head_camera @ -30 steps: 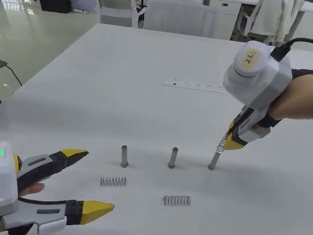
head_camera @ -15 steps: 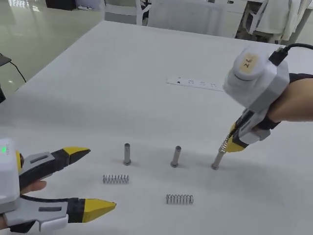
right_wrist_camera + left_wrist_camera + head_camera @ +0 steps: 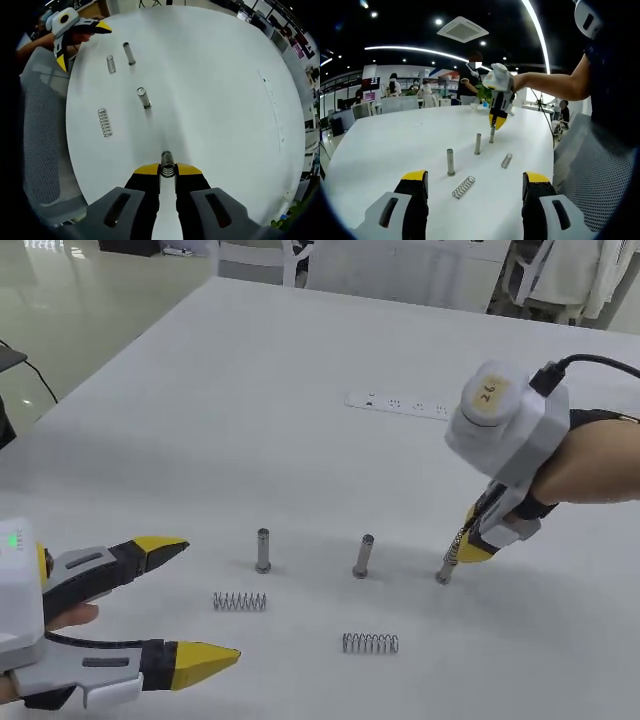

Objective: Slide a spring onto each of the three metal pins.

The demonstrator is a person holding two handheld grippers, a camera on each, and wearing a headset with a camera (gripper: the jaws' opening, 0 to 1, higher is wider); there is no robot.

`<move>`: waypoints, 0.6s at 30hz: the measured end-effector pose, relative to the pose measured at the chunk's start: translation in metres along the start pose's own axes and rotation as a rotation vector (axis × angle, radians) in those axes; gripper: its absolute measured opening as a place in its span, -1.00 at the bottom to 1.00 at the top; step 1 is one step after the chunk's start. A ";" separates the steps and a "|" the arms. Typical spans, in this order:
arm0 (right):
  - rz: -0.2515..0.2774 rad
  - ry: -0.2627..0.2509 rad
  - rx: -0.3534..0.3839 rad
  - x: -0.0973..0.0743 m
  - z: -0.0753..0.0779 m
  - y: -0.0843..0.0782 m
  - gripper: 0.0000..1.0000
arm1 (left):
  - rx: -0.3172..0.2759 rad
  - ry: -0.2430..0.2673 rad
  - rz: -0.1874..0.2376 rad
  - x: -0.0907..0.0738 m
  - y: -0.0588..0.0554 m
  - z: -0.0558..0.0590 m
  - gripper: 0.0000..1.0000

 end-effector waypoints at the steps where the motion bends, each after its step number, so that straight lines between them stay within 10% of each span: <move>1: -0.001 0.000 -0.001 0.002 0.000 0.000 -0.83 | -0.001 0.000 0.001 0.000 0.000 0.000 0.45; 18: -0.010 0.007 0.008 0.021 -0.001 -0.002 -0.82 | -0.001 0.000 -0.004 0.000 0.000 -0.001 0.44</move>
Point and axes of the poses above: the centre of the closed fingertips' face, and the gripper's own axes: x roughly forward along the fingers, z roughly to its right, y roughly out of its top, the point moved 4 cm from there along -x, roughly backward along the fingers, and after that the axes turned 4 degrees about y, right-handed, at the moved point
